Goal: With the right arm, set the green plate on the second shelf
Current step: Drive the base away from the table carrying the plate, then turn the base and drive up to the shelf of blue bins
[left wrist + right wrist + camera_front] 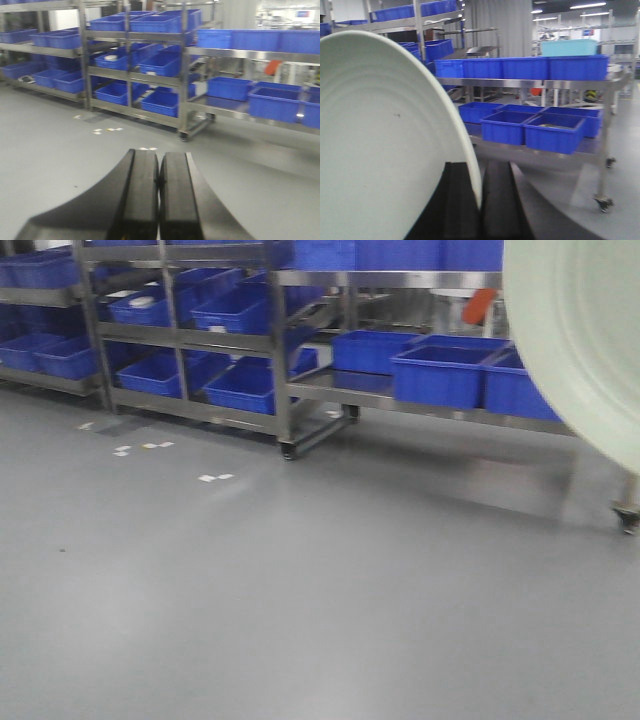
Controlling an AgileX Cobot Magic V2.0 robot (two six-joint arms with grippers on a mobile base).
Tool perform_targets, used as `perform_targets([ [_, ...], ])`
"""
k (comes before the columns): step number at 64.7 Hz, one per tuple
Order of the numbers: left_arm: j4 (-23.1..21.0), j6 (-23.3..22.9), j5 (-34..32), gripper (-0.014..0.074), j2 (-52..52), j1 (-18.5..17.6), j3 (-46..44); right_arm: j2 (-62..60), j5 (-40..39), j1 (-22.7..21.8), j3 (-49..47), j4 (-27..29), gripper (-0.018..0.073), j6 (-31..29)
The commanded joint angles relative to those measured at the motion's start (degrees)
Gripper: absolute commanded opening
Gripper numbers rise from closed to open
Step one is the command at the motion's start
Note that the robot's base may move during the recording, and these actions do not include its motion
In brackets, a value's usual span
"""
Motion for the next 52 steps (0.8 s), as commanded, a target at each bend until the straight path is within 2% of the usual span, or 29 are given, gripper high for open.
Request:
perform_targets([
  [1, -0.5, -0.4, -4.8, 0.0130, -1.0, -0.2, 2.4, 0.5, -6.9, -0.4, -1.7, 0.7, 0.0052, 0.3],
  [52, -0.5, -0.4, -4.8, 0.0130, -1.0, -0.2, 2.4, 0.5, -6.9, -0.4, -1.7, 0.7, 0.0052, 0.3],
])
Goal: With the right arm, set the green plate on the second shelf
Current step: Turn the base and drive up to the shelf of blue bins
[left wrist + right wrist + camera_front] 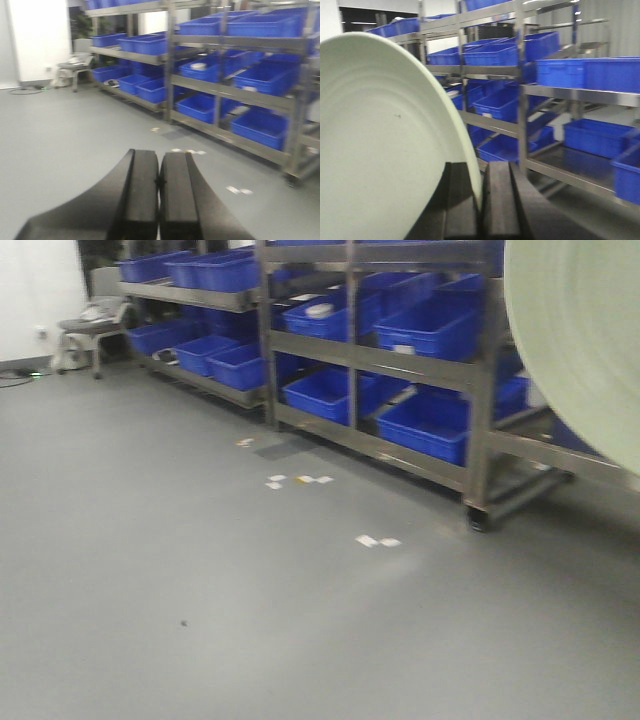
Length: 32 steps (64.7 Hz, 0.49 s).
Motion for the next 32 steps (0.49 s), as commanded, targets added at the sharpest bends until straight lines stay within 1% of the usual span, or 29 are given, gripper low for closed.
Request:
perform_targets([
  [1, -0.5, -0.4, -4.8, 0.0130, -1.0, -0.2, 2.4, 0.5, -6.9, -0.4, -1.7, 0.7, 0.0052, 0.3],
  [32, -0.5, -0.4, -4.8, 0.0130, -1.0, -0.2, 2.4, 0.5, -6.9, -0.4, -1.7, 0.7, 0.0052, 0.3],
])
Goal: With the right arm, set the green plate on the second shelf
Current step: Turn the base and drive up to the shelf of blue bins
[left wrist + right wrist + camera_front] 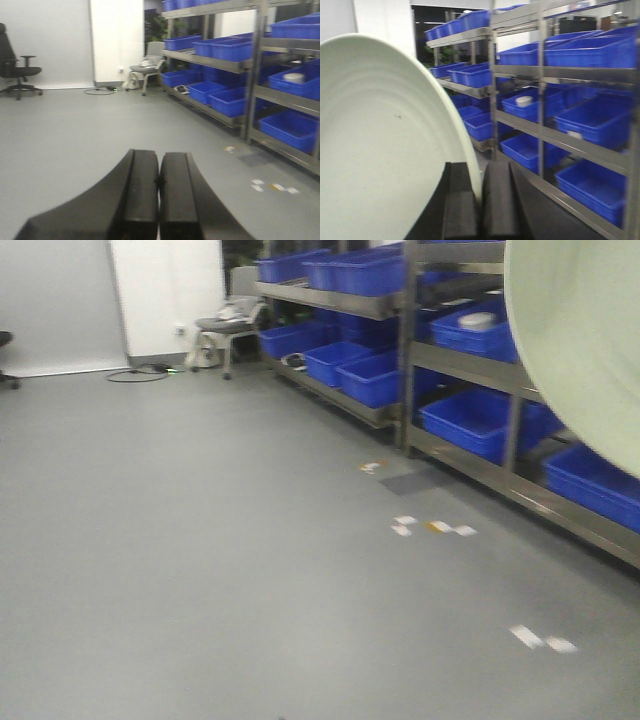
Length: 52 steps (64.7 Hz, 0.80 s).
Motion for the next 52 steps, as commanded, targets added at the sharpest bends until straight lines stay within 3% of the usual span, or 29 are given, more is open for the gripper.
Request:
perform_targets([
  [1, -0.5, -0.4, -4.8, 0.0130, -1.0, -0.2, 2.4, 0.5, -6.9, -0.4, -1.7, 0.7, 0.0052, 0.3],
  [52, -0.5, -0.4, -4.8, 0.0130, -1.0, -0.2, 2.4, 0.5, -6.9, -0.4, -1.7, 0.7, 0.0053, 0.3],
])
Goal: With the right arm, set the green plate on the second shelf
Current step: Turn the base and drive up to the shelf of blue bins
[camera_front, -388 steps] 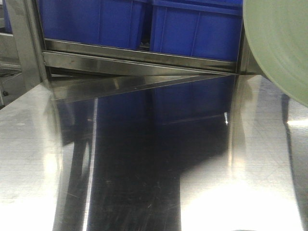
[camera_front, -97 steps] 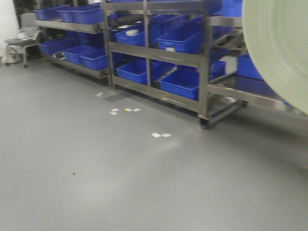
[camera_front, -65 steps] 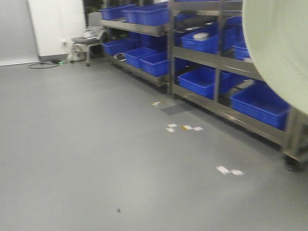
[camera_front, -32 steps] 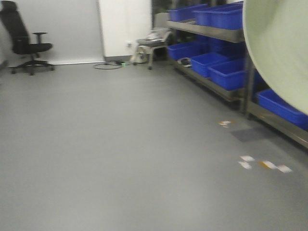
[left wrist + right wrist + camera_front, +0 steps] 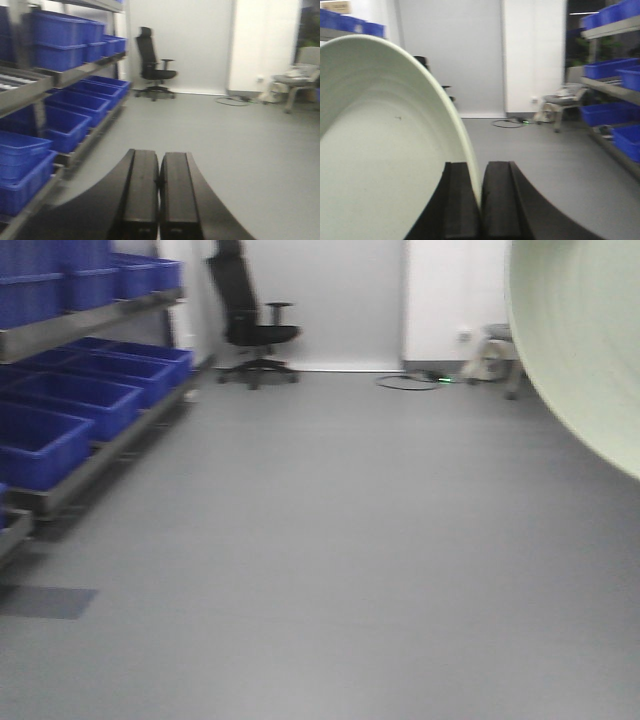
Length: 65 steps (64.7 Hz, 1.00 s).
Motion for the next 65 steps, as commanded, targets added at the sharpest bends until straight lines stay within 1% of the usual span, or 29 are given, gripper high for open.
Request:
perform_targets([
  [1, -0.5, -0.4, -4.8, 0.0130, -1.0, -0.2, 2.4, 0.5, -6.9, -0.4, -1.7, 0.7, 0.0053, 0.3],
  [65, -0.5, -0.4, -4.8, 0.0130, -1.0, -0.2, 2.4, 0.5, -6.9, -0.4, -1.7, 0.7, 0.0053, 0.3],
])
